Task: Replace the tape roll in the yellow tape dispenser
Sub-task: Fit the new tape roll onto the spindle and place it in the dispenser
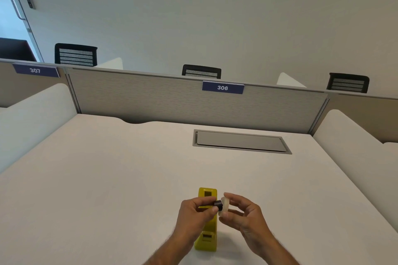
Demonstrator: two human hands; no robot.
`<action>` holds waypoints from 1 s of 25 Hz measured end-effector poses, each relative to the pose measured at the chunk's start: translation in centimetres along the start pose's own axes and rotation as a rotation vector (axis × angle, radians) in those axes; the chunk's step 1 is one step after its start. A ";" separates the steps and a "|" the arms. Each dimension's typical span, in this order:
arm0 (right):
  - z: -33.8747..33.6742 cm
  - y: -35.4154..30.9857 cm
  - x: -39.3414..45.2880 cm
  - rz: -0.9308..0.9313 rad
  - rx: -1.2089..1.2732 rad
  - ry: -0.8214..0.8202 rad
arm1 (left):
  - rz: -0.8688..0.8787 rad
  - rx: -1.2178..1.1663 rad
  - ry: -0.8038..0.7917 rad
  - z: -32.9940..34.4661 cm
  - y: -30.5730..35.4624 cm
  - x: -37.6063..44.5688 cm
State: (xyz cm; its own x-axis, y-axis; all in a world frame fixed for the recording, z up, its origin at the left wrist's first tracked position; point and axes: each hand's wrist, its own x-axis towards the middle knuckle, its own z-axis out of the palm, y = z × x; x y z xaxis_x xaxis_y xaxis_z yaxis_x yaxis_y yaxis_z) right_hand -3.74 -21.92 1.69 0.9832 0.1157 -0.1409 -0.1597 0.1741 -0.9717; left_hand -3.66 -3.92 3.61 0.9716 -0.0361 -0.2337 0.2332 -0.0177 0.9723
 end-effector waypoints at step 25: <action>1.2 -0.6 0.8 0.008 -0.137 -0.101 | 0.232 0.354 -0.109 -1.2 -0.2 0.8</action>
State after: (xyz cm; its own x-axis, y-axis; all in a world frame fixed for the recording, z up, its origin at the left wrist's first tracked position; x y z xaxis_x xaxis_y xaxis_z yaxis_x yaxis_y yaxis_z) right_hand -2.98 -20.79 2.37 0.9671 0.2152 -0.1353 -0.1470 0.0391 -0.9884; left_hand -2.84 -2.70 3.21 0.9825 -0.1844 -0.0276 -0.0370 -0.3378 0.9405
